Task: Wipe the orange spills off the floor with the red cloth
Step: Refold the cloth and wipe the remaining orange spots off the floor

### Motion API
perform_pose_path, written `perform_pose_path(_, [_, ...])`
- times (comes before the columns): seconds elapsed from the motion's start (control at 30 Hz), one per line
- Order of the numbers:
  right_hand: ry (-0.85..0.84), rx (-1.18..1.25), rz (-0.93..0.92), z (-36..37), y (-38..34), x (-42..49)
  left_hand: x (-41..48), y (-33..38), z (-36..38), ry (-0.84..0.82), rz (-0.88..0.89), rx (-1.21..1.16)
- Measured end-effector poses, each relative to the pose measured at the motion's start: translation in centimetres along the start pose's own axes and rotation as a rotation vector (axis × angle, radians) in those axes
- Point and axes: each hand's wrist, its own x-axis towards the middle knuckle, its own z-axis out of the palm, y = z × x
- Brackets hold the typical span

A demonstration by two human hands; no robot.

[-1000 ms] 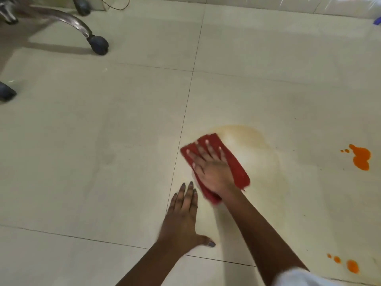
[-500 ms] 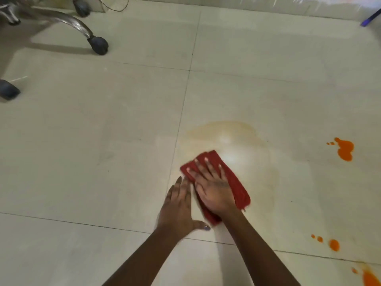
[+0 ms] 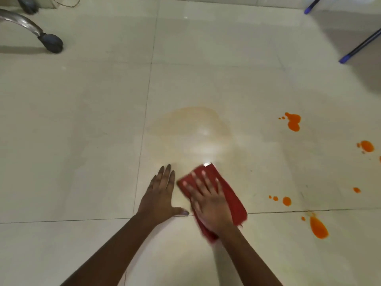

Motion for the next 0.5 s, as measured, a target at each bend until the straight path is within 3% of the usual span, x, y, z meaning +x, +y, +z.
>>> perform_pose_path(0.1, [0.016,-0.044,0.114,-0.4,5.4,-4.9,0.2,2.0,0.4,-0.008,0.120,0.021])
perform_pose_path(0.23, [-0.004,0.029,0.390,-2.1,8.7,0.4,1.0,5.7,1.7,-0.033,0.211,-0.014])
perform_pose_path(0.3, [-0.031,0.052,0.338,-1.8,6.8,0.4,1.0,6.9,2.3,-0.024,0.177,-0.066])
perform_pose_path(0.4, [0.003,-0.009,0.179,0.1,6.1,-7.6,1.0,8.0,2.7,-0.016,0.161,-0.025])
perform_pose_path(0.5, [0.037,-0.040,0.314,-0.6,11.0,-12.8,0.8,9.7,2.8,-0.058,0.246,0.056])
